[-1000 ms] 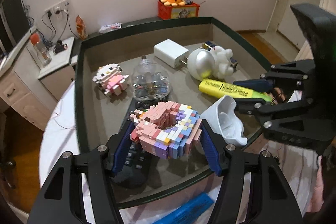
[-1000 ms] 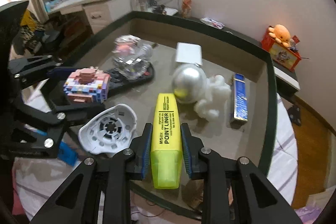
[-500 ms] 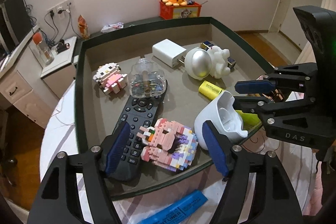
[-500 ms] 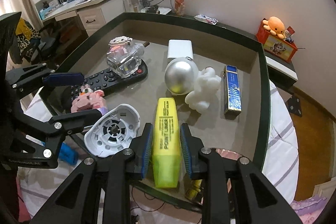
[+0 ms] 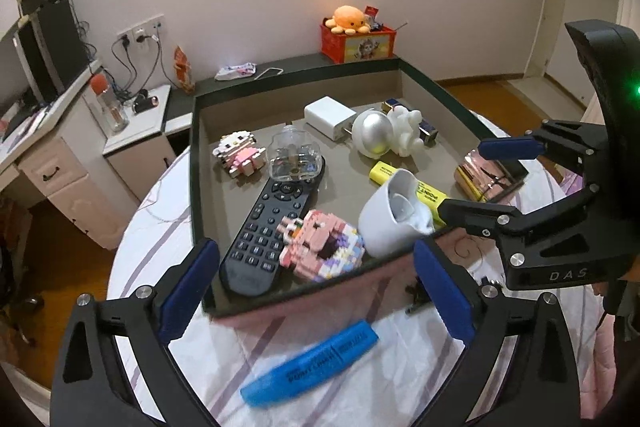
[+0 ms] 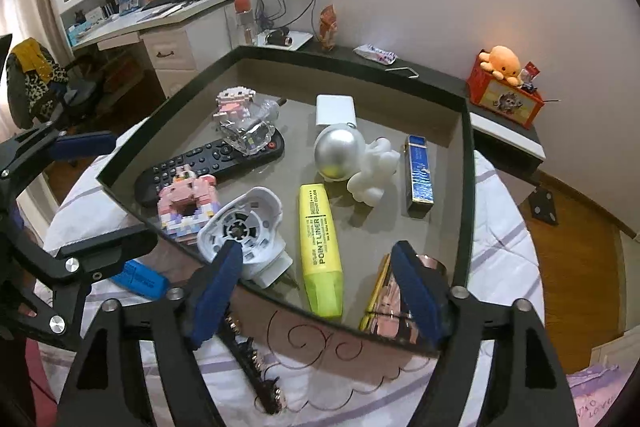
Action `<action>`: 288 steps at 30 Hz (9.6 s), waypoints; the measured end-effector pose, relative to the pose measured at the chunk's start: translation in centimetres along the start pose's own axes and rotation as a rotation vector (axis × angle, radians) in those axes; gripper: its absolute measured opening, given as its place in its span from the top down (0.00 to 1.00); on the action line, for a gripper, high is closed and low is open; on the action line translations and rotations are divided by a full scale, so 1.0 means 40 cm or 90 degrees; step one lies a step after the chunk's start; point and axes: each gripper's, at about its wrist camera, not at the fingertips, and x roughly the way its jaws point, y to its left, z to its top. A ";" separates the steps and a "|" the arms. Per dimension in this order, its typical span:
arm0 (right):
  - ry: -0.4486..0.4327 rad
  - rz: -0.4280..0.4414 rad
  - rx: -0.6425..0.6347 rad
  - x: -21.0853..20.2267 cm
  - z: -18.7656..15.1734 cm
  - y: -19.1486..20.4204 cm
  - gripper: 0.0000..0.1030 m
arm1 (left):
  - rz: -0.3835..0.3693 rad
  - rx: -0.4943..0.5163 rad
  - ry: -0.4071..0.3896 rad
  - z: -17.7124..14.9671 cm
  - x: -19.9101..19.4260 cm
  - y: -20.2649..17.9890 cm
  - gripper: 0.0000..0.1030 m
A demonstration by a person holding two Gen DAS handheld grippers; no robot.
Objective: Organize rigid objects
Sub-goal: 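Carry the pink figure and yellow highlighter into the pink box and open both tools, then move both tools back over the remaining items on the bed, then grasp the black hair clip with the right tool and lift it, then carry the hair clip into the pink box and open the right tool, then move the left tool to the blue highlighter and close on it, then lift the blue highlighter, lower it into the pink box, open the left tool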
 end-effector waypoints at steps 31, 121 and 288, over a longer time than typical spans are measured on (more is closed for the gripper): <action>-0.016 0.014 0.066 -0.192 -0.324 0.125 0.23 | 0.078 -0.057 0.004 -0.339 -0.233 -0.083 0.01; -0.040 -0.045 0.164 -0.067 -0.365 -0.201 0.81 | 0.074 -0.083 0.076 -0.034 0.125 0.167 0.89; 0.007 -0.043 0.134 0.010 -0.090 -0.190 0.88 | 0.088 -0.167 0.072 -0.304 -0.009 0.155 0.73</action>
